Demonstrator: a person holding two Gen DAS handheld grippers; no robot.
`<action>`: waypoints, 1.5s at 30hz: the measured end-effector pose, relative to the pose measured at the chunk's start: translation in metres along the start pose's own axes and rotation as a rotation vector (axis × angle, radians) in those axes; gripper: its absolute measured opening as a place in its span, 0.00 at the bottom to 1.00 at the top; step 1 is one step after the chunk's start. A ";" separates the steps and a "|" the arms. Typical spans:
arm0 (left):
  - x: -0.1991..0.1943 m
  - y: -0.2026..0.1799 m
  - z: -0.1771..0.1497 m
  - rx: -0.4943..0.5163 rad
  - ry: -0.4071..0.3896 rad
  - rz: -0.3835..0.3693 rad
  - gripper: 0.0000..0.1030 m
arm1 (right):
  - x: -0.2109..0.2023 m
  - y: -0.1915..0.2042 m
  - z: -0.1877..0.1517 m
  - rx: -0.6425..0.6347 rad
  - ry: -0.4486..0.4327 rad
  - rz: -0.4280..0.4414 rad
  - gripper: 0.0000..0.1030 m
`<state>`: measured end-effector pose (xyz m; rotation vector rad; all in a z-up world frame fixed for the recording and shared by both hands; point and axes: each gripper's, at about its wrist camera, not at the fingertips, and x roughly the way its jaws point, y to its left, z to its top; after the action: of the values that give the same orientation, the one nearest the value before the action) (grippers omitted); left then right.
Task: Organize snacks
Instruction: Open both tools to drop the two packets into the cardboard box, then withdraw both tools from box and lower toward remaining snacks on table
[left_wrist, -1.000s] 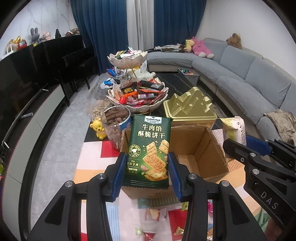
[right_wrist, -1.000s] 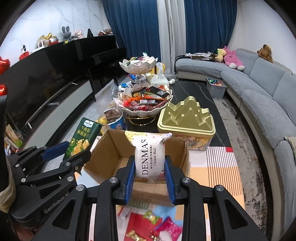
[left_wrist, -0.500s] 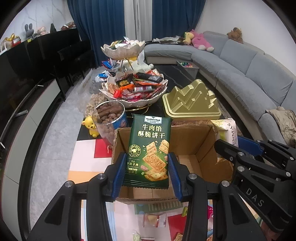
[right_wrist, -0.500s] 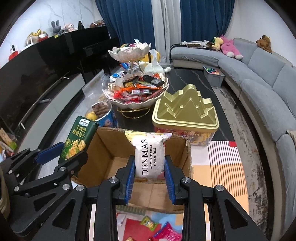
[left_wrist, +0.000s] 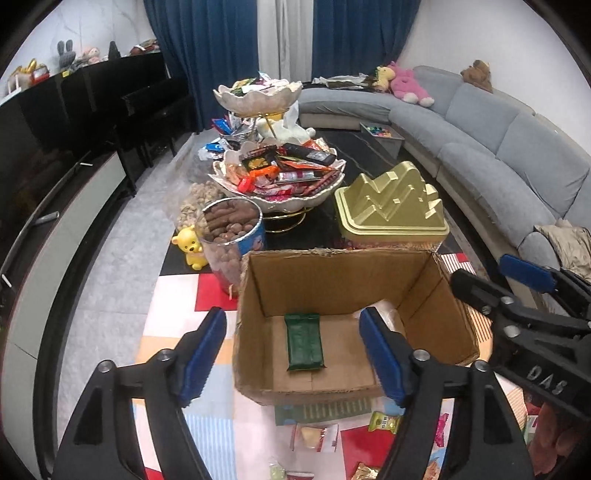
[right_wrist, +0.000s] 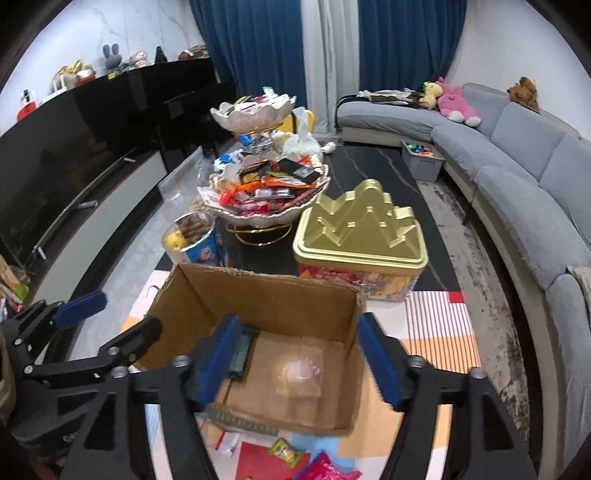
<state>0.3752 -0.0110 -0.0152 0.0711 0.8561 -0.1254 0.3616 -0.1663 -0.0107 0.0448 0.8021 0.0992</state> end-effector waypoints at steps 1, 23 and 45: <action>-0.001 0.000 0.000 0.000 -0.002 0.002 0.75 | -0.001 -0.002 0.000 0.005 0.000 -0.003 0.69; -0.049 0.004 -0.021 -0.033 -0.027 0.027 0.81 | -0.061 -0.004 -0.011 -0.017 -0.090 -0.071 0.69; -0.073 -0.006 -0.070 0.001 -0.001 0.064 0.83 | -0.081 -0.012 -0.057 -0.009 -0.062 -0.079 0.69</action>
<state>0.2746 -0.0027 -0.0062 0.0992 0.8519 -0.0653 0.2655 -0.1870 0.0072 0.0078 0.7403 0.0268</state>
